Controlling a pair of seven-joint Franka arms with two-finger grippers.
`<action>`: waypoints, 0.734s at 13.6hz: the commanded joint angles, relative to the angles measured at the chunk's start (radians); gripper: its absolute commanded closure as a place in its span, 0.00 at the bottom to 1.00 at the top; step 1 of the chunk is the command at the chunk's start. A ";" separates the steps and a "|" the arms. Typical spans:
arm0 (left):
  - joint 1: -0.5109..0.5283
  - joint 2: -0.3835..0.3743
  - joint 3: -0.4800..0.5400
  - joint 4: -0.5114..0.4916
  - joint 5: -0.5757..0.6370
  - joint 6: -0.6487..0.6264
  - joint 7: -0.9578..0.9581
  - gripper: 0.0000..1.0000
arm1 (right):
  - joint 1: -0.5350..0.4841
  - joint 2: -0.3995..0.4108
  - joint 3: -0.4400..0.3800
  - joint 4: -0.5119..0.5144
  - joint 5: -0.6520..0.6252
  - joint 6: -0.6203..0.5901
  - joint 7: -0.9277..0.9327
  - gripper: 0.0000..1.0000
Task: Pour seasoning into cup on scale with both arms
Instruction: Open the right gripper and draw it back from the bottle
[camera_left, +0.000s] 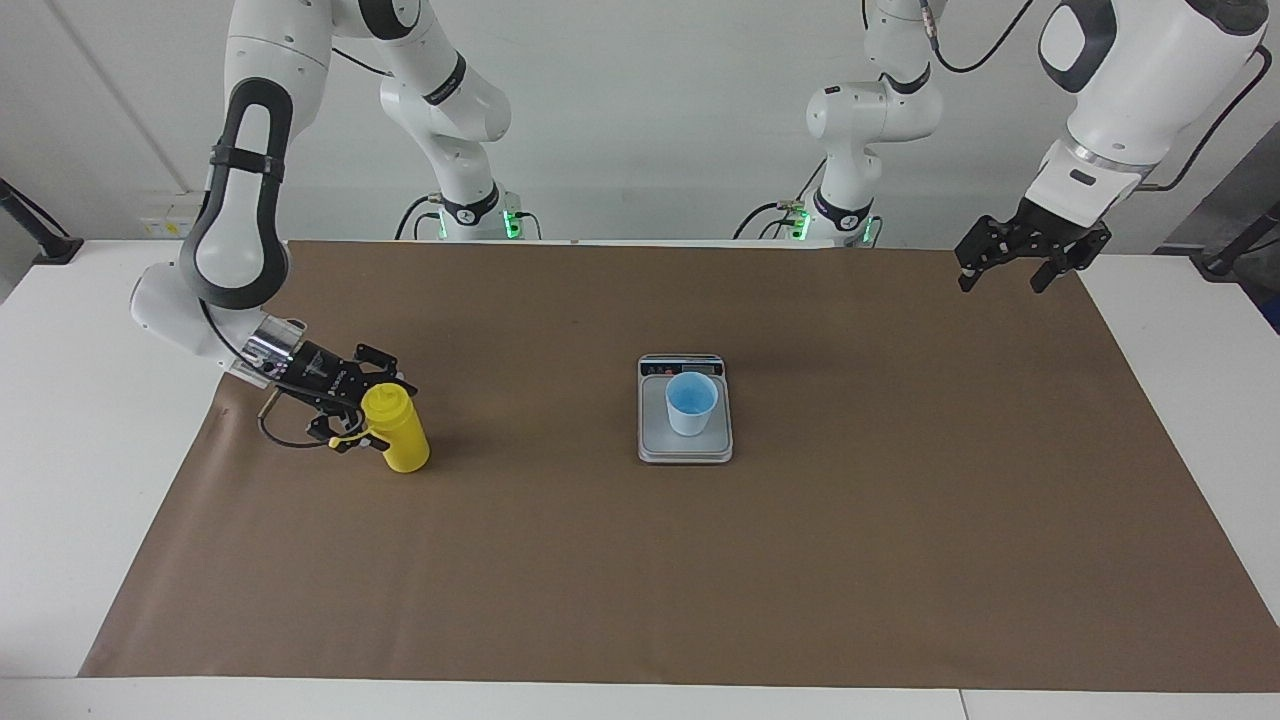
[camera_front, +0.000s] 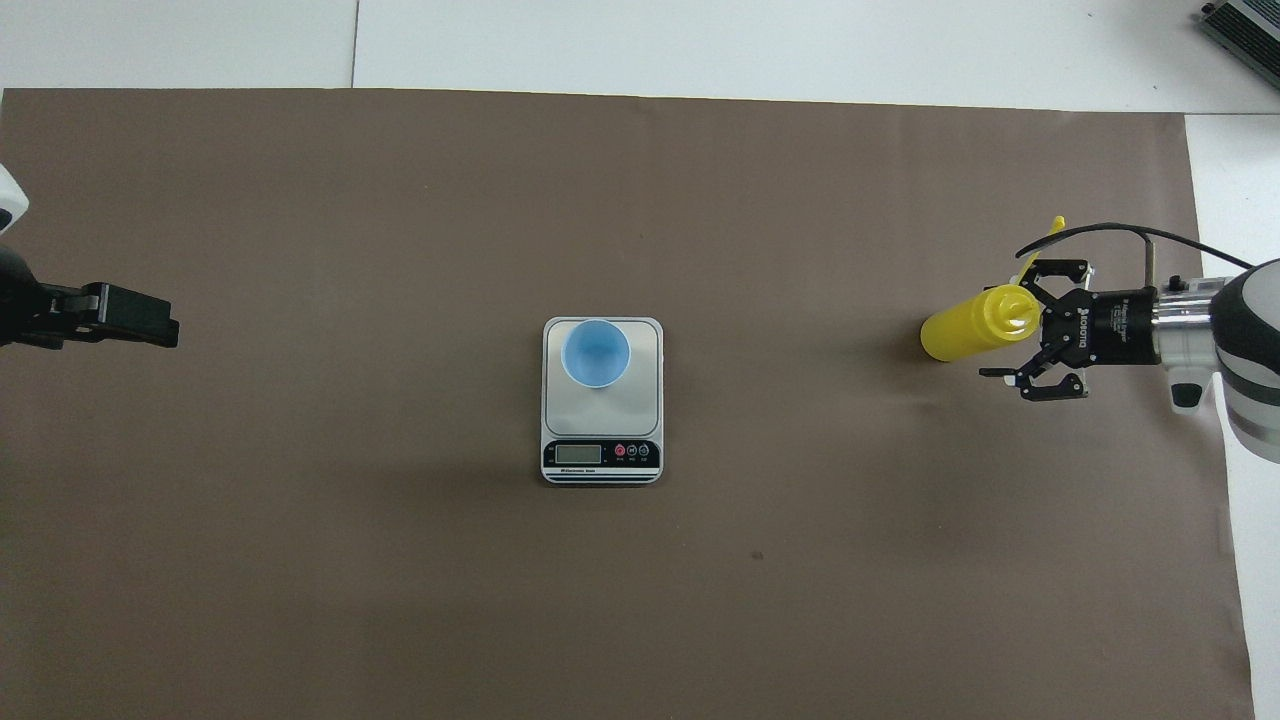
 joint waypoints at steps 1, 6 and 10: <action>0.001 -0.015 0.002 -0.017 0.003 0.001 -0.009 0.00 | -0.007 -0.021 0.003 -0.021 -0.051 0.101 -0.009 0.00; 0.001 -0.015 0.002 -0.018 0.004 0.001 -0.009 0.00 | -0.028 -0.025 0.001 -0.019 -0.051 0.168 -0.013 0.00; 0.001 -0.015 0.002 -0.018 0.004 0.002 -0.009 0.00 | -0.066 -0.062 0.001 -0.019 -0.053 0.155 -0.012 0.00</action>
